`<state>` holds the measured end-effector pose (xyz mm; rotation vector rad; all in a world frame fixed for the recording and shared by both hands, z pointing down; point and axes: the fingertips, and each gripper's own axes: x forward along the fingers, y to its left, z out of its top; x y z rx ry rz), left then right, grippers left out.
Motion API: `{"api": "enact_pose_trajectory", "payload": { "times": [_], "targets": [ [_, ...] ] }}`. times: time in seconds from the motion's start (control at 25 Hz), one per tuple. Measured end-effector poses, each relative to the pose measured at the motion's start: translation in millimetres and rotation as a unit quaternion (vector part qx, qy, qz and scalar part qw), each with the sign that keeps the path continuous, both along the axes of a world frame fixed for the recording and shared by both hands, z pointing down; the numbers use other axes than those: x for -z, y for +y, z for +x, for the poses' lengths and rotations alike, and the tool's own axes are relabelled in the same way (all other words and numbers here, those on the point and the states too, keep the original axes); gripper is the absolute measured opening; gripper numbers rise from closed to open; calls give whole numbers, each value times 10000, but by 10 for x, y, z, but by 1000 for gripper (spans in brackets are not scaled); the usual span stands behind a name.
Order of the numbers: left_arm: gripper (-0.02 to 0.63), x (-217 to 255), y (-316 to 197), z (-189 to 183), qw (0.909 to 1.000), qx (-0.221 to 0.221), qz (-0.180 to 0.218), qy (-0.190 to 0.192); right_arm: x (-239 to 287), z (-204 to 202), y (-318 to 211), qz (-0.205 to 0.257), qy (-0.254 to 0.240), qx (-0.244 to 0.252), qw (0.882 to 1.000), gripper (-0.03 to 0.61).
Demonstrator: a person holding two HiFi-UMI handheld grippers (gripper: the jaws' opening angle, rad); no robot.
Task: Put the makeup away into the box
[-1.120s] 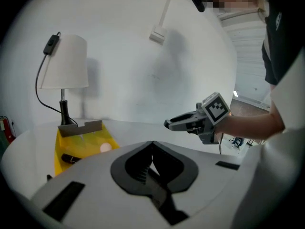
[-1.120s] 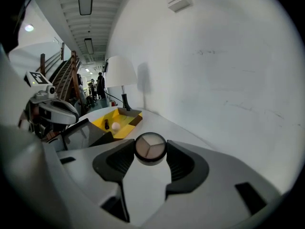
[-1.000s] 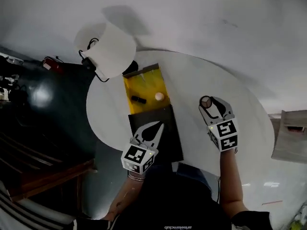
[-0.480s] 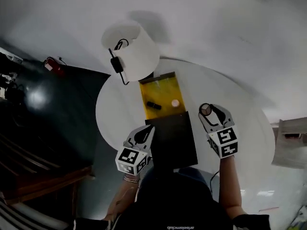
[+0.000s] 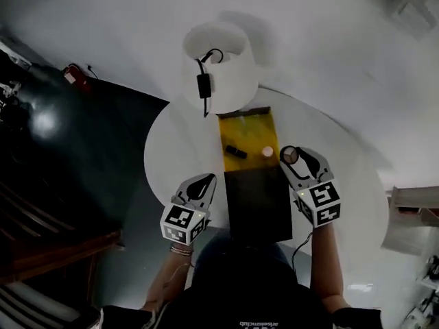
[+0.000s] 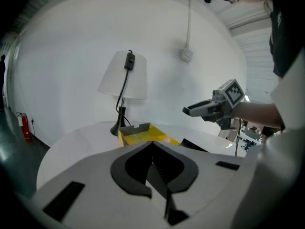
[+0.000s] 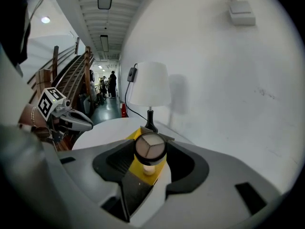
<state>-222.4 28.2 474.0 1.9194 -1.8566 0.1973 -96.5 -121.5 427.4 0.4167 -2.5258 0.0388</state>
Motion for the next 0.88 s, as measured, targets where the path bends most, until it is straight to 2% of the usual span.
{"api": "enact_pose_trajectory", "payload": {
  "times": [0.2,0.4,0.72,0.88],
  "targets": [
    [17,-69,111,-238,9999,60,-96,31,-54,-378,-12,40,192,282,9994,227],
    [17,-201,158,-393,9993,-48,-302,-229,-274,-729,-93,-37,341,501,9982,227],
    [17,-339,153,-617,9990,133,-420,-121,-471,-1080,-224,-161,469,638,9967,227],
    [17,-350,106,-672,9985,103,-417,-335,-603,-1153,-229,-223,615,821,9945,227]
  ]
}}
